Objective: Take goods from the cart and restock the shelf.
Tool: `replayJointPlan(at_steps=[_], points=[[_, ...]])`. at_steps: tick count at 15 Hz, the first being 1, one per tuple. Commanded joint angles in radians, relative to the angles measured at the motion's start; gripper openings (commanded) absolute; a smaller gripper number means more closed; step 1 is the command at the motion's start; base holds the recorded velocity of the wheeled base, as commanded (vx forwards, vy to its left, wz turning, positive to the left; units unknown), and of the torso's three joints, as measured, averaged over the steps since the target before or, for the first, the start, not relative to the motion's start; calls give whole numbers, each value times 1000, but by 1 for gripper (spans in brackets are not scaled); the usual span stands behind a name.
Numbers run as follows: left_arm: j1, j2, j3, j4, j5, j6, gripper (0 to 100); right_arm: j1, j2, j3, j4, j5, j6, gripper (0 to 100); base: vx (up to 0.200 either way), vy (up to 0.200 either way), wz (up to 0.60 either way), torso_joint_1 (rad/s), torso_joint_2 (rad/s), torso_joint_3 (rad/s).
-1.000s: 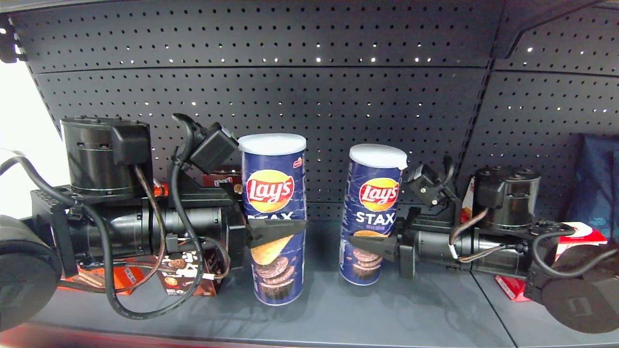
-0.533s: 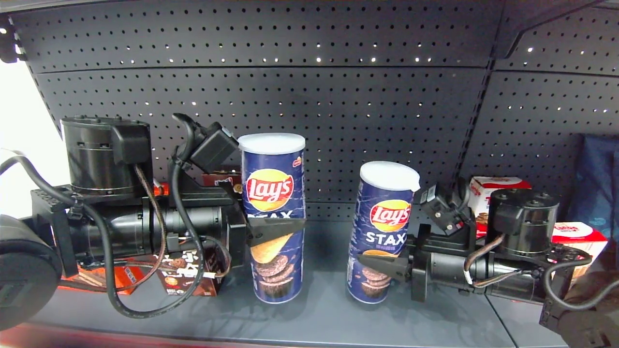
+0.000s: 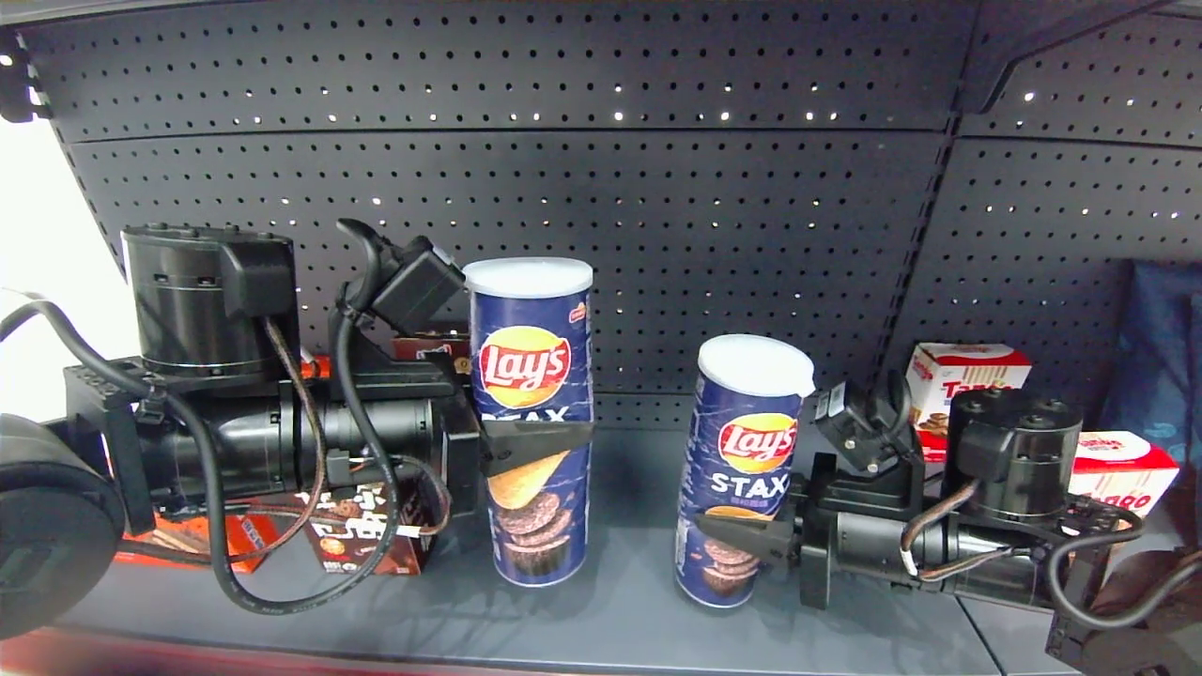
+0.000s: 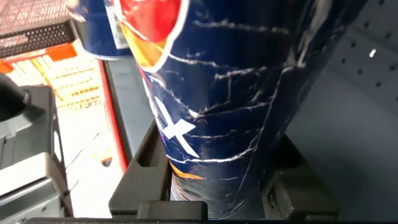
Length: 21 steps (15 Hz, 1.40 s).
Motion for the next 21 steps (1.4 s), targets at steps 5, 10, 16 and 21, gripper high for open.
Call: replayJointPlan(at_steps=[5,10,16,21], points=[[1,0,2,1,0,0,0,33,50,1,-30,-1,0,0,0,0,0,0,0,0],[1,1,5,-1,0,0,0,34,44,32,-31,0,0,0,0,0,0,0,0,0],[1,3,6,1,0,-2,0,45,50,55,-31,0,-2,0,0,0,0,0,0,0],[1,3,6,-1,0,0,0,53,48,66,-31,-4,-19,100,0,0,0,0,0,0]])
